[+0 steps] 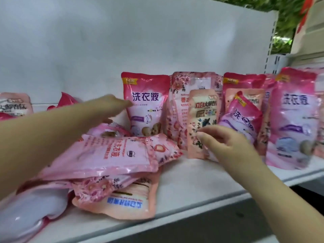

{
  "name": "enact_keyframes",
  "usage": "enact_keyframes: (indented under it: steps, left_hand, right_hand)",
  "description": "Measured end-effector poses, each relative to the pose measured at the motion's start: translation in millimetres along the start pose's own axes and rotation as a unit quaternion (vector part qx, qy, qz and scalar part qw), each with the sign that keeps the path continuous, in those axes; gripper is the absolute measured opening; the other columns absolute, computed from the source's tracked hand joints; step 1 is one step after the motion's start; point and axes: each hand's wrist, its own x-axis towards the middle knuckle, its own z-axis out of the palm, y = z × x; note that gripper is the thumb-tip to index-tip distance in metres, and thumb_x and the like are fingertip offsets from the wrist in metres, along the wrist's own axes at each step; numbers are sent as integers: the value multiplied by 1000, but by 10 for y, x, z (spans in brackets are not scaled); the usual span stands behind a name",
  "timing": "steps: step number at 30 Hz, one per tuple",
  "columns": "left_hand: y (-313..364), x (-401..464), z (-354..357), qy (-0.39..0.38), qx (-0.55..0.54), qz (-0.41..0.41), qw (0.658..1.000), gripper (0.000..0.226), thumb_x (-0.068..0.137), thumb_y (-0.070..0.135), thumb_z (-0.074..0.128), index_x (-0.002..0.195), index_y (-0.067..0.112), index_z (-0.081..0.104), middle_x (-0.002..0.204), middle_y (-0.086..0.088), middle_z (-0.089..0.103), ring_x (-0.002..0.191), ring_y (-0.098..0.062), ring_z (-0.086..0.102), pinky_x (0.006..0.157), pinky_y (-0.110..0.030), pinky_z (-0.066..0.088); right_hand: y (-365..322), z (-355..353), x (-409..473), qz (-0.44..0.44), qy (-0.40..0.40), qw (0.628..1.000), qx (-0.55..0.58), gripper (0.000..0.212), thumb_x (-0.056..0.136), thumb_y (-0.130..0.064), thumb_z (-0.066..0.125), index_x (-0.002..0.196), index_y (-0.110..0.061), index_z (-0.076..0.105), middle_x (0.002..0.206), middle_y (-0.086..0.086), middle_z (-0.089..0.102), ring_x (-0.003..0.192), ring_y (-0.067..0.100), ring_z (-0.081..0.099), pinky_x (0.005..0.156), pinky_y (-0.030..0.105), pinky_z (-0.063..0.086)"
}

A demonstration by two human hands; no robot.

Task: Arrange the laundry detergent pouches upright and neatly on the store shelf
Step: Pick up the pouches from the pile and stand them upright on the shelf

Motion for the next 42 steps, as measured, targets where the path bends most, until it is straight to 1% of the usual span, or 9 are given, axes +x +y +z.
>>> enact_keyframes:
  steps: [7,11,15,19,24,29,34,37,42]
  left_hand:
    - [402,-935,447,-83,175,167,967,67,90,58,31,132,8,48,136,-10,49,115,-23,50,104,-37,34]
    - [560,-1015,885,-115,127,181,968,70,86,65,34,124,10,55,118,-7,61,102,-23,59,98,-38,45]
    - [657,-853,1177,-126,5,149,981,48,91,55,41,102,11,57,103,-10,60,98,-24,58,89,-37,50]
    - [612,-803,1403,-143,-40,85,985,65,90,56,42,132,7,43,124,-18,56,104,-31,56,93,-39,46]
    - [482,-812,1514,-139,-26,73,987,72,84,61,48,131,6,47,129,-17,52,112,-33,53,88,-31,41]
    - [384,-857,1509,-114,-183,163,963,24,86,43,57,88,20,62,70,1,61,60,-13,54,56,-26,43]
    - [396,-858,1461,-175,-387,162,891,14,83,18,59,95,9,62,78,-3,70,69,-18,67,58,-30,55]
    - [375,-801,1502,-176,-347,146,910,9,85,15,59,92,11,61,85,-8,69,72,-21,66,61,-33,55]
    - [343,-767,1508,-194,-351,111,909,18,83,16,61,101,12,62,100,-12,68,96,-33,64,90,-52,49]
  right_hand:
    - [515,-290,66,184,13,962,-201,70,86,-57,46,138,-11,33,145,13,34,130,28,36,104,41,31]
    - [487,-241,38,172,-12,978,-114,39,90,-45,50,112,-12,49,106,4,49,97,18,51,81,27,36]
    - [515,-240,-36,139,-11,987,-74,58,87,-37,60,133,-4,42,130,10,52,111,24,53,96,30,38]
    - [522,-224,-107,115,-22,992,-41,61,84,-29,65,137,-9,43,136,4,50,120,15,49,97,21,33]
    - [609,-233,-196,75,-9,994,80,54,79,-11,70,130,-6,51,131,4,55,115,5,49,100,18,35]
    - [631,-233,-227,-23,23,991,133,53,78,-1,68,128,-9,52,139,-10,42,126,-4,35,108,17,28]
    - [638,-330,-185,-136,40,989,34,59,81,4,63,127,-26,42,128,-36,26,121,-19,23,93,-8,19]
    - [718,-330,-158,-113,37,993,-16,68,81,-6,67,132,-38,35,144,-26,14,130,-9,14,110,11,17]
    - [736,-475,-67,99,48,954,279,87,75,-13,69,146,-26,20,145,1,37,120,14,46,108,42,34]
